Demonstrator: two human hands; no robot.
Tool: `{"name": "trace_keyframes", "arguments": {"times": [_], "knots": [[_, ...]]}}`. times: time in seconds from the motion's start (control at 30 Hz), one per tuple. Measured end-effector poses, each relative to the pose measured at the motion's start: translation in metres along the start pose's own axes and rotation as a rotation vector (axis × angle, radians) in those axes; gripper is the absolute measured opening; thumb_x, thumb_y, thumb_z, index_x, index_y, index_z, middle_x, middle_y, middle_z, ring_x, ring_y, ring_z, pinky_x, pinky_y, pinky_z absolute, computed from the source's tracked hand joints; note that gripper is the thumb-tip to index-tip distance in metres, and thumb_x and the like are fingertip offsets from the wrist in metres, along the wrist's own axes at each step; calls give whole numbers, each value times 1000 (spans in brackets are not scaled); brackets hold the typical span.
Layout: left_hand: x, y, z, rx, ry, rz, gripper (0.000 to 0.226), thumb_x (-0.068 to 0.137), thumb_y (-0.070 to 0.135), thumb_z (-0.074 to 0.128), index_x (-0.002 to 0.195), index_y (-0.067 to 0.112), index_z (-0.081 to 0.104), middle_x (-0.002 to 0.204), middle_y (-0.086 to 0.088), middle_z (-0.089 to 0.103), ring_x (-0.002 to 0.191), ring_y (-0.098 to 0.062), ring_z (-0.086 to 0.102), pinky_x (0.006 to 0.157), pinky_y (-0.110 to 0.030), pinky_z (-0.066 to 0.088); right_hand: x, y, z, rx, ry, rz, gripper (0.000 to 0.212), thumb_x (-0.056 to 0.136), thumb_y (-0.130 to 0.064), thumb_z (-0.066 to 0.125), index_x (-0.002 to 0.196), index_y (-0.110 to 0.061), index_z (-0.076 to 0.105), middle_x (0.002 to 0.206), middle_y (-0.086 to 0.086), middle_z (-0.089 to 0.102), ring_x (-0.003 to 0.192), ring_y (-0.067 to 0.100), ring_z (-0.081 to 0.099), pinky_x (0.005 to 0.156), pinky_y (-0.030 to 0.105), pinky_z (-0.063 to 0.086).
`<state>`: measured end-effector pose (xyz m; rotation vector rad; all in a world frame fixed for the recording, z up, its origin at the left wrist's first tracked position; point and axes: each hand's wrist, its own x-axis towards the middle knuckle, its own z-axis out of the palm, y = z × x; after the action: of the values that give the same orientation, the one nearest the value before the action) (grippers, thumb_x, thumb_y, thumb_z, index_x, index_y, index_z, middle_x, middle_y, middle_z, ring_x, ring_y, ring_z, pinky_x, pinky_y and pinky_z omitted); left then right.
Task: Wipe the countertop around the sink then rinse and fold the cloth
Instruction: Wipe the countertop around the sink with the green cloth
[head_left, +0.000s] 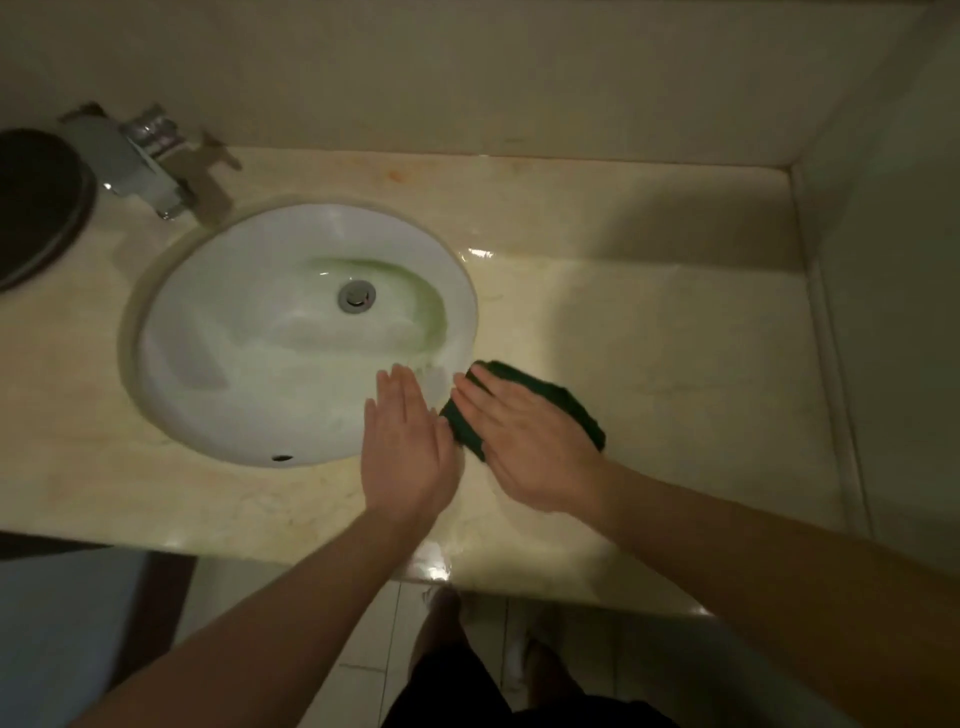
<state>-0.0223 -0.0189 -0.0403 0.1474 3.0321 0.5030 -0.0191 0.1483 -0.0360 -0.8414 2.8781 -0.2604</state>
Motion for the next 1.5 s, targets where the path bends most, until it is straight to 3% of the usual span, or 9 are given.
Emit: {"name": "trace_keyframes", "arguments": {"times": [0.13,0.23,0.37,0.6,0.73,0.8,0.9,1.17,1.5], "knots": [[-12,-12,3,157,-114,30,69,95,39,16,150,-3,20,157,-18,27,148,-31,14,120,-47,10,-33,-4,0,-11,-46,-16,58,93,-25,30,146,0,31,155,13,29,145,29,23,119,40,19],[-9,-12,4,153,-100,25,68,94,36,19,150,-2,21,157,-17,27,148,-30,14,121,-44,10,-11,58,-9,-89,58,232,54,87,-12,38,135,13,41,142,29,44,132,44,42,116,46,23],[-11,-10,3,149,-109,23,67,94,34,22,151,-1,18,158,-17,25,148,-29,12,121,-42,8,0,107,-21,-36,119,609,57,97,-16,31,148,5,18,158,20,18,146,36,15,121,40,8],[-10,-4,-4,41,-92,-65,69,96,38,13,152,-1,10,161,-17,14,149,-29,1,121,-47,3,-64,-50,6,128,51,196,63,94,-23,38,150,-4,18,160,9,14,148,25,7,121,39,11],[-45,69,-13,-176,61,12,67,93,30,29,151,-2,16,159,-20,18,149,-33,4,121,-44,5,-98,-37,-9,518,253,528,58,97,-5,36,151,-13,15,155,-10,3,144,7,-2,113,10,-4],[-76,116,4,-151,-6,99,69,92,26,39,151,-3,16,159,-20,18,148,-34,5,121,-44,6,-107,-10,-9,435,338,756,58,94,-6,30,151,-9,19,159,-3,10,146,11,1,116,19,7],[-96,142,34,23,-160,48,75,94,39,35,151,-3,12,161,-20,8,148,-35,-4,121,-45,-1,-118,18,2,281,199,804,58,95,-6,30,152,-6,18,161,7,14,149,19,5,117,37,18],[-77,81,20,241,-292,494,69,96,40,27,152,1,17,161,-16,11,149,-29,-3,121,-41,1,-102,-12,20,42,38,769,64,97,-33,21,151,0,12,159,19,11,148,32,9,119,45,10],[-51,-29,-17,354,-321,639,73,96,43,26,153,2,8,162,-14,4,149,-29,-5,121,-41,0,-38,-88,33,43,77,778,73,91,-39,21,151,1,10,159,21,9,148,32,7,119,44,8]]}}
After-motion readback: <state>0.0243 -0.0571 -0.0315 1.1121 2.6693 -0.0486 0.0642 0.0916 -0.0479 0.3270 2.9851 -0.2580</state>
